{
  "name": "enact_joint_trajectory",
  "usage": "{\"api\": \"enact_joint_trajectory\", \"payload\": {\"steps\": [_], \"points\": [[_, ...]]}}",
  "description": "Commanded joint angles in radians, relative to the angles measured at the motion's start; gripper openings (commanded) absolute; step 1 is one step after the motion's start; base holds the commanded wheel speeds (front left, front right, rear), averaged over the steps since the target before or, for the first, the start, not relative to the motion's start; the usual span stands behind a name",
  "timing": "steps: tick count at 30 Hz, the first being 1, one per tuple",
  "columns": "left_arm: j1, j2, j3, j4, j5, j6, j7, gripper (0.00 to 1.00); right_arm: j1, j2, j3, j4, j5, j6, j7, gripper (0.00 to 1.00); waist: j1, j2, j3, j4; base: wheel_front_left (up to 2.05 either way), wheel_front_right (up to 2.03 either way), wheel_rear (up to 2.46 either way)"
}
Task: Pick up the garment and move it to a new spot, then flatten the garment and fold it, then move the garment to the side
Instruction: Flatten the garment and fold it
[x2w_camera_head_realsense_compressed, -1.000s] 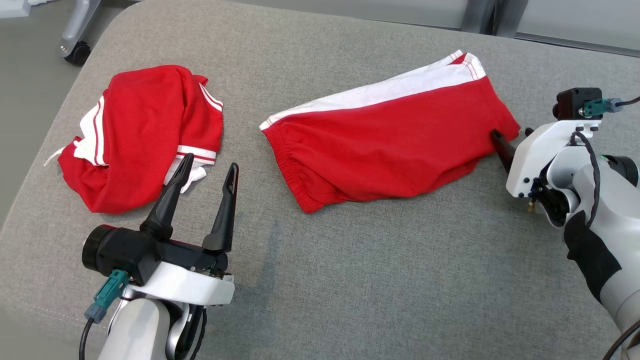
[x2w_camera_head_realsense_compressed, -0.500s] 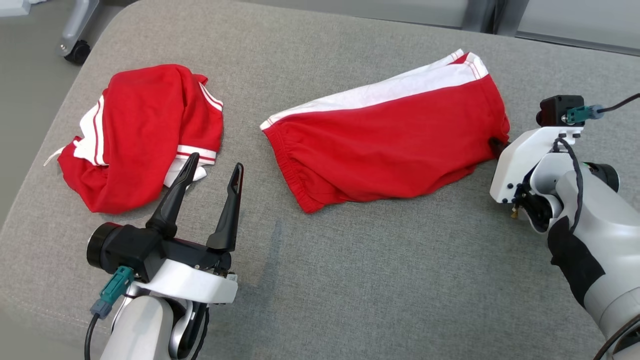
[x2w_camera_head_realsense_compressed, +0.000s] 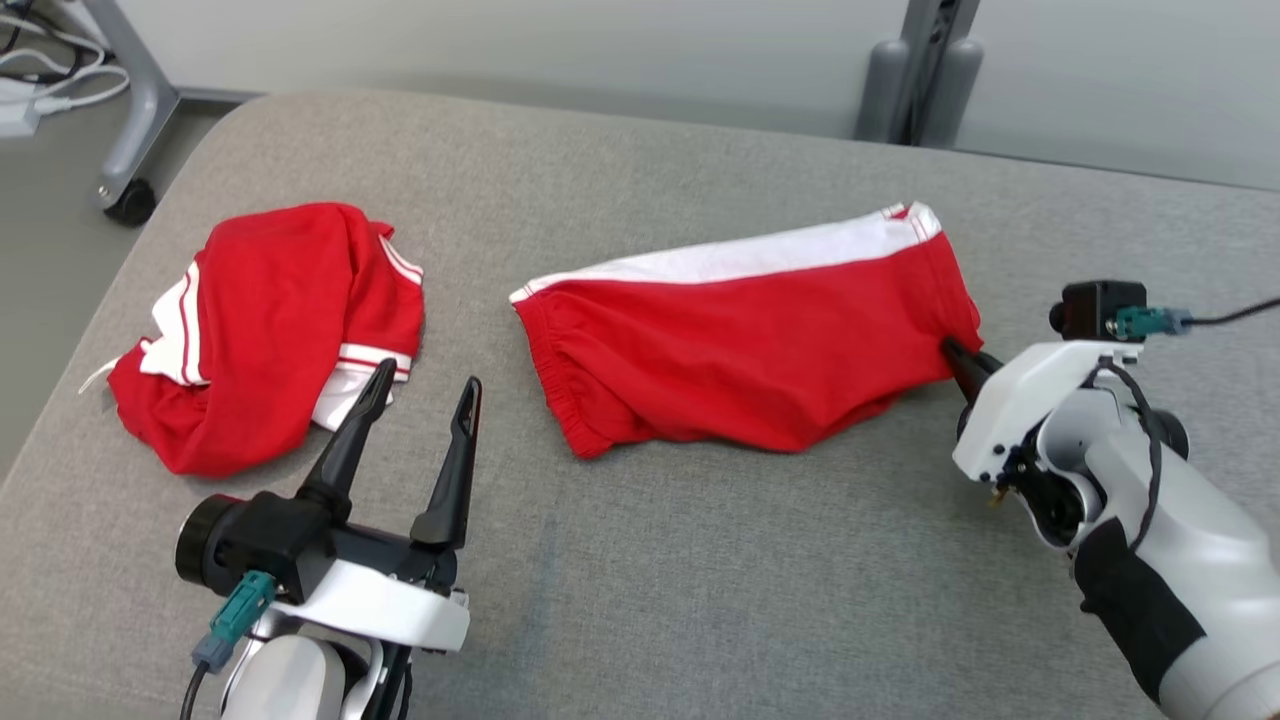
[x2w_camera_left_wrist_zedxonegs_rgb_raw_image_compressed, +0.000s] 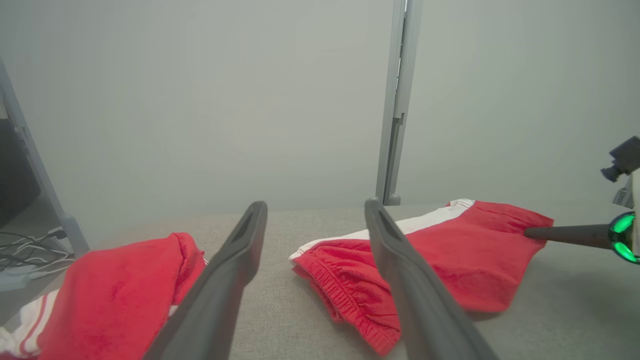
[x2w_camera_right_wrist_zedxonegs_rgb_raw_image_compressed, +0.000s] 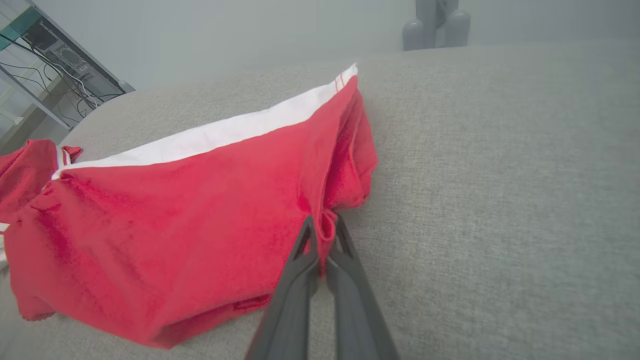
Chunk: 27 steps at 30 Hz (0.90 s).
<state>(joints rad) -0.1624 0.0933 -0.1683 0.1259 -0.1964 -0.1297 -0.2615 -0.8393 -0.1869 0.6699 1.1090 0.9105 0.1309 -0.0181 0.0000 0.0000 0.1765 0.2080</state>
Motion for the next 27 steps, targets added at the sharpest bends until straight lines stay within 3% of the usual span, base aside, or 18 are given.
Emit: {"api": "enact_joint_trajectory", "payload": {"steps": [1,16,27], "points": [[0.012,0.004,0.003,0.001,0.005,-0.001,-0.003,1.0,0.02,-0.011,0.002,-0.012,0.015,0.0,-0.011,0.0,0.0,0.0,-0.02,-0.015,0.0,0.0,0.0],[0.083,0.003,0.018,0.002,0.023,-0.001,-0.003,1.0,0.275,-0.061,0.065,-0.24,0.208,0.0,-0.078,0.0,0.0,0.0,-0.107,-0.089,0.0,0.0,0.0],[0.119,-0.006,0.021,0.003,0.031,-0.001,-0.003,1.0,0.384,-0.112,0.109,-0.325,0.249,0.0,-0.089,0.0,0.0,0.0,-0.157,-0.105,0.0,0.0,0.0]]}}
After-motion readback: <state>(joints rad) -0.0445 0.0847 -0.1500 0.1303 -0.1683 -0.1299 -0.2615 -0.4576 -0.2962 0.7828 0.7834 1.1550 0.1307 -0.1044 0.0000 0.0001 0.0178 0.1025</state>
